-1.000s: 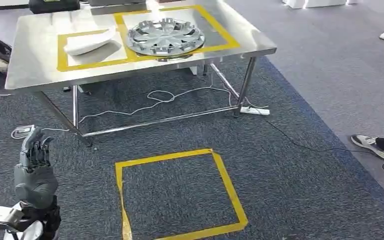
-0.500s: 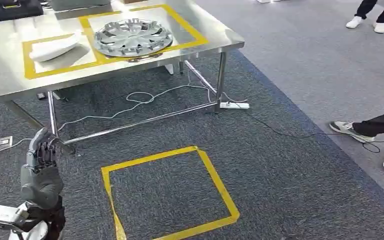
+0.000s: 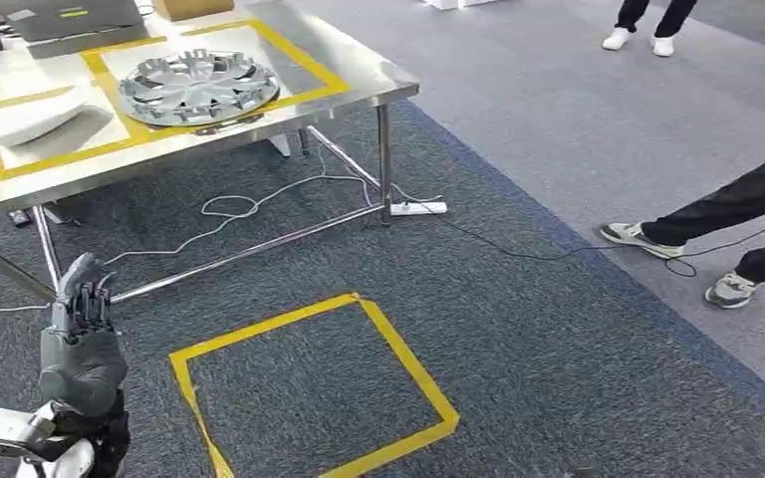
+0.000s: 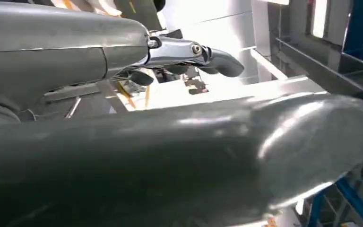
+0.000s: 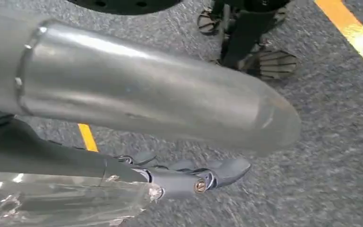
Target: Take the parts from the cabinet and place them on the table.
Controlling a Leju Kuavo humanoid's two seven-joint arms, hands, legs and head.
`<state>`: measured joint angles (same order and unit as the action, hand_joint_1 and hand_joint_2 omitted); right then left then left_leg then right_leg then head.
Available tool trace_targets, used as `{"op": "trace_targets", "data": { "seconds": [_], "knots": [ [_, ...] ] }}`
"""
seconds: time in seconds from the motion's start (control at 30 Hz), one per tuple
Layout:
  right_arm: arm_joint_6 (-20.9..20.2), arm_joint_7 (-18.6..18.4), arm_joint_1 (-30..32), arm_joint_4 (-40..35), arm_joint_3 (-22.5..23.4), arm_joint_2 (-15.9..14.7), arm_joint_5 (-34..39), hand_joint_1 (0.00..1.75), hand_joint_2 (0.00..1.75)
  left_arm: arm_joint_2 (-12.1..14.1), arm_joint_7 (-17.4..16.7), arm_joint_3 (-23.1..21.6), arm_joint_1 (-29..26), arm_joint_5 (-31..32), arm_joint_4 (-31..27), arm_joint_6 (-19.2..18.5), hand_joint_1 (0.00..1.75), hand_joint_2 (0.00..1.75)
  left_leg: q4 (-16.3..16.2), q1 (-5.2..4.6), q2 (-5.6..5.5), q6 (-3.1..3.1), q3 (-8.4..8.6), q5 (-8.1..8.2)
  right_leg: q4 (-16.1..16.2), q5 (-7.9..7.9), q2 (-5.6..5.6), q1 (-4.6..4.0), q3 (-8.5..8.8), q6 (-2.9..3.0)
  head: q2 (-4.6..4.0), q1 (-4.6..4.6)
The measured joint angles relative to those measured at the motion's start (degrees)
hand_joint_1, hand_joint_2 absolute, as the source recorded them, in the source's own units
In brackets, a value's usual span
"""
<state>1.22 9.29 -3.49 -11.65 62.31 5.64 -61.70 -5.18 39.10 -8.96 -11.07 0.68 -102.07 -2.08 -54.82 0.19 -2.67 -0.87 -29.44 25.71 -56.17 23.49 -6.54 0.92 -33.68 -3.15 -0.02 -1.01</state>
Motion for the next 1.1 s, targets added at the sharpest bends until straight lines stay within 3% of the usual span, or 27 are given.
{"op": "trace_targets", "data": {
  "seconds": [0.03, 0.07, 0.13, 0.17, 0.2, 0.23, 0.3, 0.33, 0.37, 0.4, 0.43, 0.5, 0.53, 0.57, 0.6, 0.67, 0.7, 0.73, 0.8, 0.83, 0.87, 0.9, 0.93, 1.0, 1.03, 1.07, 1.1],
  "knots": [
    [0.1, 0.0, 0.1, 0.0, 0.0, 0.0, 0.0, 0.00, 0.00, -0.2, 0.0, 0.0, 0.0, 0.0, 0.0, -0.1, 0.00, 0.00, 0.3, 0.16, 0.74, -0.29, 0.02, -0.58, -1.1, 0.63, 2.14, -0.08, -0.21, 0.02, 0.00, -0.13],
    [0.1, -0.1, 0.0, 0.0, 0.0, 0.0, 0.0, 0.00, 0.00, -0.3, 0.0, 0.0, 0.0, 0.0, 0.0, -0.1, 0.00, 0.00, 0.3, 0.22, 1.19, -0.65, -0.11, -0.69, -3.9, 2.97, 4.28, -0.14, -1.56, -0.19, 0.00, -0.44],
    [0.1, -0.2, -0.3, 0.0, 0.0, 0.0, -0.1, 0.00, 0.00, -0.3, 0.0, 0.0, -0.2, 0.0, 0.0, -0.2, 0.00, 0.00, 0.3, 0.22, 2.64, -0.70, -0.39, -0.77, -13.3, 8.20, 5.81, 0.04, -5.65, -0.74, 0.00, -0.50],
    [0.1, -0.2, -0.3, 0.0, 0.0, 0.0, -0.1, 0.00, 0.00, -0.4, 0.0, 0.0, -0.3, 0.0, 0.0, -0.3, 0.00, 0.00, 0.3, 0.22, 3.27, -0.65, -0.62, -0.82, -17.1, 9.81, 6.04, 0.12, -7.27, -1.00, 0.00, -0.57],
    [0.1, -0.2, -0.3, 0.0, 0.0, 0.0, -0.1, 0.00, 0.00, -0.5, 0.0, 0.0, -0.3, 0.0, 0.0, -0.3, 0.00, 0.00, 0.3, 0.27, 3.91, -0.54, -0.77, -0.89, -18.7, 10.13, 6.12, 0.22, -7.80, -1.24, 0.00, -0.50],
    [0.1, -0.2, -0.1, 0.0, 0.1, 0.0, -0.1, 0.00, 0.00, -0.5, 0.0, 0.0, -0.3, 0.0, 0.0, -0.4, 0.00, 0.00, 0.2, 0.37, 4.52, -0.36, -0.87, -0.97, -17.3, 9.16, 6.21, 0.34, -6.75, -1.45, 0.00, -0.57],
    [0.1, -0.1, -0.1, 0.0, 0.2, 0.0, -0.1, 0.00, 0.00, -0.5, 0.0, 0.0, -0.2, 0.0, 0.0, -0.6, 0.00, 0.00, 0.0, 0.79, 5.61, 0.26, -0.84, -0.97, -7.8, 5.04, 7.08, 0.60, -1.05, -1.81, 0.00, -0.52],
    [0.1, 0.0, -0.1, 0.0, 0.2, 0.0, -0.2, 0.00, 0.00, -0.6, 0.0, 0.0, -0.2, 0.0, 0.1, -0.7, 0.00, 0.00, -0.3, 0.91, 6.13, 0.72, -0.86, -0.83, -3.0, 3.47, 8.36, 0.81, 2.03, -2.14, 0.00, -0.55],
    [0.0, 0.0, -0.4, 0.0, 0.2, 0.1, -0.2, 0.00, 0.00, -0.7, 0.0, 0.0, -0.2, 0.5, 0.1, -0.5, 0.00, 0.00, -0.9, 0.08, 6.57, 1.42, -1.11, -0.40, -0.9, 3.45, 10.48, 0.87, 2.89, -2.33, 0.00, -0.81],
    [0.0, 0.0, -0.5, 0.0, 0.2, 0.1, -0.2, 0.00, 0.00, -0.7, 0.0, -0.2, -0.1, 1.8, 0.3, 0.7, 0.00, 0.00, -1.1, 0.40, 6.70, 1.76, -1.14, -0.24, -1.2, 2.96, 9.47, 0.86, 3.21, -1.24, 0.00, -0.45],
    [0.0, 0.0, -0.3, 0.0, 0.3, 0.1, -0.2, 0.00, 0.00, -0.6, 0.0, -0.6, 0.2, 3.1, 1.2, 2.1, 0.00, 0.00, -1.0, 0.47, 6.89, 2.05, -0.90, -0.51, -1.4, 3.00, 8.99, 0.69, 2.83, -0.81, 0.00, 0.20],
    [0.0, 0.0, 0.1, 0.0, 0.4, 0.0, -0.2, 0.00, 0.00, -0.5, 0.0, -1.9, 0.7, 3.8, 4.4, 3.8, 0.00, 0.00, -0.6, 0.80, 7.90, 2.81, -0.81, -0.57, -1.5, 2.98, 8.22, 0.37, 2.14, 0.24, 0.00, 0.13],
    [-0.1, 0.0, 0.1, 0.0, 0.4, 0.0, -0.5, 0.00, 0.00, -0.5, 0.0, -2.1, 1.1, 4.9, 6.3, 5.2, 0.00, 0.00, -1.0, 1.08, 6.92, 3.25, -0.94, 0.00, -1.4, 2.70, 7.67, 0.51, 2.35, 0.76, 0.00, 0.22],
    [-0.3, 0.0, 0.1, 0.0, 0.4, -0.1, -0.6, 0.00, 0.00, -0.4, -0.1, -2.6, 2.2, 5.9, 10.0, 6.8, 0.00, 0.00, -2.8, 1.05, 5.19, 3.30, -1.73, 1.66, -1.4, 2.47, 7.37, 0.50, 2.26, 1.14, 0.00, 0.19],
    [-0.3, 0.1, 0.0, 0.0, 0.4, -0.1, -0.7, 0.00, 0.00, -0.3, -0.1, -2.9, 3.5, 5.9, 15.1, 7.6, 0.00, 0.00, -6.5, 0.97, 4.13, 3.30, -3.46, 3.83, -1.4, 2.31, 6.99, 0.48, 2.16, 1.40, 0.00, 0.22],
    [-0.4, 0.2, -0.4, 0.0, 0.4, -0.1, -0.9, 0.00, 0.00, -0.3, -0.1, -2.9, 4.3, 4.9, 23.9, 7.3, 0.00, 0.00, -16.5, 0.93, 3.43, 3.14, -8.38, 7.69, -1.4, 2.23, 5.49, 0.17, 1.77, 1.71, 0.00, 0.20],
    [-0.4, 0.2, -0.3, 0.0, 0.4, -0.1, -0.9, 0.00, 0.00, -0.3, -0.1, -2.9, 4.4, 4.7, 26.6, 7.1, 0.00, 0.00, -18.9, 0.83, 3.29, 2.94, -9.87, 7.85, -1.4, 2.23, 4.68, 0.01, 1.74, 1.74, 0.00, 0.22],
    [-0.4, 0.2, -0.1, 0.0, 0.4, -0.1, -1.0, 0.00, 0.00, -0.3, -0.2, -2.9, 4.7, 4.6, 28.9, 7.1, 0.00, 0.00, -18.4, 0.72, 3.22, 2.65, -9.96, 6.62, -1.4, 2.24, 4.00, -0.13, 1.81, 1.75, 0.00, 0.20],
    [-0.4, 0.2, 0.0, 0.0, 0.4, -0.1, -1.2, 0.00, 0.00, -0.4, -1.1, -2.9, 7.0, 4.9, 35.4, 7.6, 0.00, 0.00, -11.5, 0.48, 2.85, 1.87, -7.43, 1.38, -1.4, 2.29, 2.75, -0.31, 2.02, 1.78, 0.00, 0.15],
    [-0.4, 0.2, -0.1, 0.0, 0.4, -0.1, -1.3, 0.00, 0.00, -0.3, -1.1, -2.9, 8.3, 5.5, 39.3, 8.1, 0.00, 0.00, -6.7, 0.39, 1.98, 1.45, -5.44, -1.32, -1.4, 2.31, 2.16, -0.35, 2.12, 1.76, 0.00, 0.22],
    [-0.4, 0.2, -0.2, 0.0, 0.4, 0.0, -1.6, 0.00, 0.00, -0.3, -0.6, -2.9, 9.8, 6.1, 44.2, 8.8, 0.00, 0.00, -3.0, 0.39, -0.08, 0.99, -4.01, -2.27, -1.4, 2.34, 1.65, -0.20, 2.02, 1.69, 0.00, 0.15],
    [-0.3, 0.2, -0.4, 0.0, 0.4, 0.0, -1.8, 0.00, 0.00, -0.4, -0.5, -2.9, 11.7, 6.5, 49.4, 9.4, 0.00, 0.00, -1.7, 0.55, -0.70, 0.90, -3.43, -1.72, -1.7, 2.47, 1.20, -0.55, 1.67, 1.36, 0.00, 0.13],
    [-0.2, 0.1, -0.5, 0.0, 0.4, 0.0, -2.1, 0.00, 0.00, -0.5, -0.6, -2.9, 13.3, 6.6, 54.3, 10.0, 0.00, 0.00, -1.8, 0.34, -0.43, 1.18, -3.61, -1.52, -1.6, 2.33, 0.91, -0.24, 1.31, 0.90, 0.00, 0.15],
    [-0.2, -0.2, -0.3, 0.0, 0.4, 0.0, -2.5, 0.00, 0.00, -0.9, -2.4, -2.8, 15.6, 6.5, 62.8, 11.0, 0.00, 0.00, -1.6, 0.07, 0.00, 0.88, -3.62, -1.55, -1.0, 2.04, 0.26, 0.17, 1.27, 0.06, 0.00, 0.11],
    [-0.1, -0.3, -0.3, 0.0, 0.4, 0.0, -2.6, 0.00, 0.00, -1.0, -3.0, -2.7, 16.4, 6.4, 66.0, 11.2, 0.00, 0.00, -1.0, 0.45, 0.58, 0.47, -3.34, -1.85, -1.0, 2.19, -0.05, 0.02, 0.72, -0.34, 0.00, 0.15],
    [0.0, -0.3, -0.3, 0.0, 0.4, 0.0, -2.6, 0.00, 0.00, -1.0, -3.3, -2.5, 17.1, 6.4, 68.6, 11.3, 0.00, 0.00, -0.9, 0.48, 1.15, 0.23, -3.16, -1.88, -2.2, 2.88, 2.62, -0.20, 0.43, -0.47, 0.00, -0.02],
    [0.0, -0.3, -0.5, 0.0, 0.4, 0.0, -2.7, 0.00, 0.00, -1.1, -3.3, -2.4, 17.7, 6.4, 70.9, 11.3, 0.00, 0.00, -0.9, 0.40, 1.55, -0.17, -3.14, -1.72, -5.5, 4.72, 4.56, -0.24, -1.15, -0.60, 0.00, -0.44]
  ]
}}
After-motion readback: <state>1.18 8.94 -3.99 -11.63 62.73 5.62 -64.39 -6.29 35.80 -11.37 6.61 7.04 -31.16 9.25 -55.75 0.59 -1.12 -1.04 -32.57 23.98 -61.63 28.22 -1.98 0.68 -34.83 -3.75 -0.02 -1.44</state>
